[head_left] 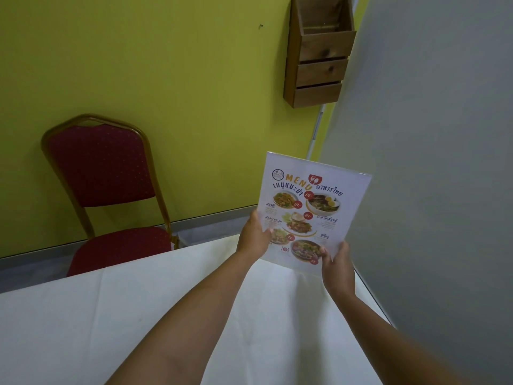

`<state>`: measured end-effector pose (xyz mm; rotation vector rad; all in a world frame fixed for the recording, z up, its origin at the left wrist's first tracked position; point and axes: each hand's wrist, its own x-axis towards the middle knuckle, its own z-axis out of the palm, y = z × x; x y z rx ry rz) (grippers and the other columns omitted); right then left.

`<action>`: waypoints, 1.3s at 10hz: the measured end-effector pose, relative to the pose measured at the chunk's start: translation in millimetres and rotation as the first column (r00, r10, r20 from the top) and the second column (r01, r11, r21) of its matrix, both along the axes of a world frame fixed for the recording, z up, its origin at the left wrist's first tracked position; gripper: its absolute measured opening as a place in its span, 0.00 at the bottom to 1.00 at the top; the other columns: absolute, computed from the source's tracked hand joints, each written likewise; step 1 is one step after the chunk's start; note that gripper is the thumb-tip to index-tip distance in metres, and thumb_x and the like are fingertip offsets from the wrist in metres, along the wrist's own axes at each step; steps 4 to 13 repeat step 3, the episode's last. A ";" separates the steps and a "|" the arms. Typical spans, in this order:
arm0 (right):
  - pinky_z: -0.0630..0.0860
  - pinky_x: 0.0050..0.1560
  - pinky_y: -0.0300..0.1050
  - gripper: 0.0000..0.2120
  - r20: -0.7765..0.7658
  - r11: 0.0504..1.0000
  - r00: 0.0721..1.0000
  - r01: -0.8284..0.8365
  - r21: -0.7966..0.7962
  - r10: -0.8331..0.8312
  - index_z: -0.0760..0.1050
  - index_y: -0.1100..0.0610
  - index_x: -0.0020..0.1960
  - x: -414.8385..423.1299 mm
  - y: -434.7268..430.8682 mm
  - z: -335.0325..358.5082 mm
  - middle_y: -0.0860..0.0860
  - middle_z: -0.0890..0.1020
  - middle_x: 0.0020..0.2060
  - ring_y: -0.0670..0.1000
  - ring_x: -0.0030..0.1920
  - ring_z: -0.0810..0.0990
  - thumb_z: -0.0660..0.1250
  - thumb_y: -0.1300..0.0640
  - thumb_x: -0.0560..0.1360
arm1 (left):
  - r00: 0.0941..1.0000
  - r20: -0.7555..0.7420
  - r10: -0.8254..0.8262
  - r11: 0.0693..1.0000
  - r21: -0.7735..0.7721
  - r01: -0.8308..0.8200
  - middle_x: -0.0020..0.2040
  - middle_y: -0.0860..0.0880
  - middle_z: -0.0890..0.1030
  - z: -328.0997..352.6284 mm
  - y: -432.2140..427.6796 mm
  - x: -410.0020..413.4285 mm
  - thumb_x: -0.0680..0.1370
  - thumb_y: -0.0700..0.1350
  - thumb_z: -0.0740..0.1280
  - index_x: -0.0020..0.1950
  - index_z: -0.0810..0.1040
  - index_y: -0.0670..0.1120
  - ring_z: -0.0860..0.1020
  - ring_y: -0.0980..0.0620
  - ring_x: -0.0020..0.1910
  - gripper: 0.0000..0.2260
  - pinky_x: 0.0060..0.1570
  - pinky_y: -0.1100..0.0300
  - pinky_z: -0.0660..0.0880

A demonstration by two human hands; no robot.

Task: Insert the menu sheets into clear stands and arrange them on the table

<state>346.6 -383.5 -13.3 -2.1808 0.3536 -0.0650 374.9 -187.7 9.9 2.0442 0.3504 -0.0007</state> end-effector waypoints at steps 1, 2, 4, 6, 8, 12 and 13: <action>0.77 0.45 0.50 0.13 -0.005 1.000 1.000 -0.013 0.009 0.013 0.63 0.56 0.62 0.1 0.1 2.1 0.54 0.80 0.59 0.59 0.54 0.81 0.61 0.58 0.80 | 0.994 -0.042 -0.101 0.994 0.045 0.103 0.70 0.49 0.73 0.1 9.4 -3.7 0.78 0.39 0.68 0.76 0.59 0.49 0.72 0.47 0.69 0.30 0.60 0.56 0.72; 0.76 0.46 0.51 0.20 -0.019 0.999 0.999 -0.031 0.010 0.031 0.61 0.56 0.68 -4.9 -0.5 6.4 0.54 0.78 0.62 0.59 0.57 0.79 0.62 0.61 0.79 | 0.977 -0.126 -0.172 0.961 0.198 0.195 0.77 0.45 0.62 -0.4 19.3 -14.5 0.77 0.47 0.69 0.80 0.49 0.46 0.63 0.43 0.75 0.38 0.70 0.46 0.66; 0.74 0.53 0.55 0.35 -0.068 0.999 0.997 -0.042 -0.025 0.040 0.50 0.54 0.77 -18.6 0.0 10.3 0.54 0.72 0.70 0.60 0.66 0.74 0.65 0.59 0.77 | 0.967 -0.193 -0.169 0.897 0.377 0.232 0.81 0.45 0.46 1.2 25.7 -34.7 0.80 0.52 0.63 0.80 0.40 0.42 0.47 0.45 0.80 0.40 0.77 0.45 0.50; 0.74 0.53 0.55 0.35 -0.068 0.999 0.997 -0.042 -0.025 0.040 0.50 0.54 0.77 -18.6 0.0 10.3 0.54 0.72 0.70 0.60 0.66 0.74 0.65 0.59 0.77 | 0.967 -0.193 -0.169 0.897 0.377 0.232 0.81 0.45 0.46 1.2 25.7 -34.7 0.80 0.52 0.63 0.80 0.40 0.42 0.47 0.45 0.80 0.40 0.77 0.45 0.50; 0.74 0.53 0.55 0.35 -0.068 0.999 0.997 -0.042 -0.025 0.040 0.50 0.54 0.77 -18.6 0.0 10.3 0.54 0.72 0.70 0.60 0.66 0.74 0.65 0.59 0.77 | 0.967 -0.193 -0.169 0.897 0.377 0.232 0.81 0.45 0.46 1.2 25.7 -34.7 0.80 0.52 0.63 0.80 0.40 0.42 0.47 0.45 0.80 0.40 0.77 0.45 0.50; 0.74 0.53 0.55 0.35 -0.068 0.999 0.997 -0.042 -0.025 0.040 0.50 0.54 0.77 -18.6 0.0 10.3 0.54 0.72 0.70 0.60 0.66 0.74 0.65 0.59 0.77 | 0.967 -0.193 -0.169 0.897 0.377 0.232 0.81 0.45 0.46 1.2 25.7 -34.7 0.80 0.52 0.63 0.80 0.40 0.42 0.47 0.45 0.80 0.40 0.77 0.45 0.50; 0.74 0.53 0.55 0.35 -0.068 0.999 0.997 -0.042 -0.025 0.040 0.50 0.54 0.77 -18.6 0.0 10.3 0.54 0.72 0.70 0.60 0.66 0.74 0.65 0.59 0.77 | 0.967 -0.193 -0.169 0.897 0.377 0.232 0.81 0.45 0.46 1.2 25.7 -34.7 0.80 0.52 0.63 0.80 0.40 0.42 0.47 0.45 0.80 0.40 0.77 0.45 0.50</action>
